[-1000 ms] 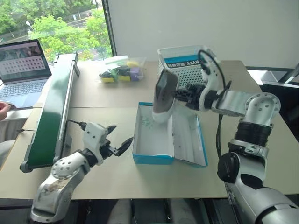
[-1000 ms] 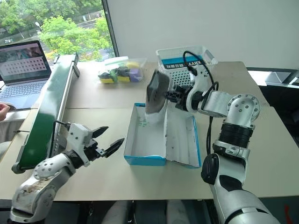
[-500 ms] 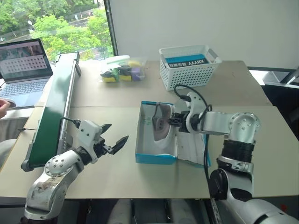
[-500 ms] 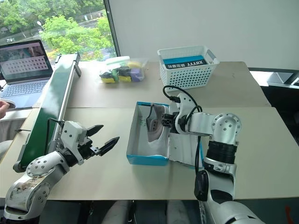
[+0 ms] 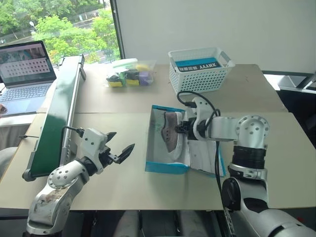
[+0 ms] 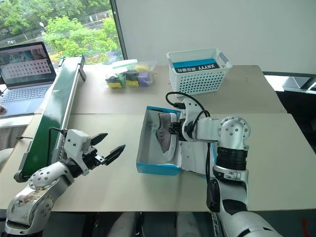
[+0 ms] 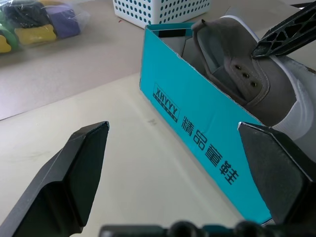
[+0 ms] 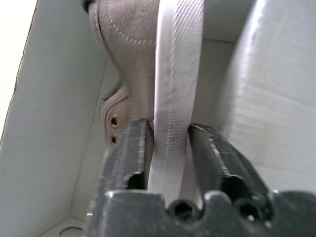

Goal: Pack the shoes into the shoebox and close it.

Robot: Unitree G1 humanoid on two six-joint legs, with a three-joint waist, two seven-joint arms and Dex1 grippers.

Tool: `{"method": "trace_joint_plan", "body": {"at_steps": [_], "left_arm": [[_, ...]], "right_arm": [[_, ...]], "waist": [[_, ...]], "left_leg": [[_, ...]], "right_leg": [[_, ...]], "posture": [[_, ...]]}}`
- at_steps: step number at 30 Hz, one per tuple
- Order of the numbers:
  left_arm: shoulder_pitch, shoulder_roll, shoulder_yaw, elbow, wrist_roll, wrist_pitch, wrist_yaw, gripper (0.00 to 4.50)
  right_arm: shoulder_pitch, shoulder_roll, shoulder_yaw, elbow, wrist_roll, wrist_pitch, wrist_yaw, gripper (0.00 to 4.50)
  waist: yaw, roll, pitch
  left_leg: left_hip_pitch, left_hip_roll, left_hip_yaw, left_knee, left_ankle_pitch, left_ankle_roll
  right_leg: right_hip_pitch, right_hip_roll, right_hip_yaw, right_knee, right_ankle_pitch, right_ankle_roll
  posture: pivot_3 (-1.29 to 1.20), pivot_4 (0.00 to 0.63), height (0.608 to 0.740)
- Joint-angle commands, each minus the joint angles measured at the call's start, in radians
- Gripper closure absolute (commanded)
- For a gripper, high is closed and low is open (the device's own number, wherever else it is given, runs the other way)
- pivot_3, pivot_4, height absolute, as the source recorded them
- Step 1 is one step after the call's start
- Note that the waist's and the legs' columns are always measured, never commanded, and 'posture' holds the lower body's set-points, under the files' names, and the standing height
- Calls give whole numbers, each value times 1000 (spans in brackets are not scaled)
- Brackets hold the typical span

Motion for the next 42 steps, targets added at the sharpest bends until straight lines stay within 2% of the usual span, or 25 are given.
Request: {"method": "trace_joint_plan", "body": {"at_steps": [1,3,7,14,15,18,25,28,33,42], "left_arm": [[7,1,6,-46,4,-16,6,0],[10,1,10,-46,6,-18,11,0],[11,-18,40,-25,19,-36,46,0],[-50,-120,170,89,131,-119,258,0],[-55,-128,178,92,147,-129,276,0],[-68,-163,239,109,170,-139,354,0],[-58,-198,321,138,162,-130,407,0],[-54,-203,333,136,156,-111,418,0],[-44,-214,364,129,132,-81,438,0],[-22,-225,389,113,108,-40,460,0]], "right_arm": [[-46,11,-27,-18,-22,8,19,1458],[-64,18,-28,-33,-54,2,37,709],[-101,-4,17,-78,-127,-86,115,709],[-101,-228,367,-157,-415,-508,502,709],[-93,-250,404,-162,-449,-554,548,709],[-33,-319,543,-227,-541,-768,784,709],[160,-269,564,-256,-465,-973,1163,709],[200,-257,590,-213,-509,-1029,1237,709],[212,-234,613,-180,-582,-1073,1279,709],[231,-194,627,-198,-651,-1060,1287,709]], "waist": [[0,0,0],[0,0,0],[0,0,0],[0,0,0],[-2,0,0],[-1,-1,0],[3,-3,0],[7,-4,0],[8,-4,0],[9,-5,0]], "left_leg": [[0,0,0,0,0,0],[0,0,0,0,0,0],[0,0,0,0,0,0],[0,0,0,0,0,0],[0,0,0,0,0,0],[0,0,0,0,0,0],[1,0,0,1,0,0],[2,0,0,2,0,0],[2,0,-1,2,0,-1],[2,0,-1,2,0,-2]], "right_leg": [[0,0,0,0,0,0],[0,0,0,0,0,0],[0,0,0,0,0,0],[-1,0,-1,0,0,1],[-1,0,0,0,-3,4],[-1,0,0,-1,-2,4],[1,0,0,0,0,2],[2,0,0,-1,1,2],[2,0,0,-1,1,2],[2,0,0,0,1,2]], "posture": [[0,150,739],[0,150,739],[0,150,739],[0,150,739],[0,150,739],[0,150,739],[0,150,739],[0,150,739],[0,150,739],[0,150,739]]}}
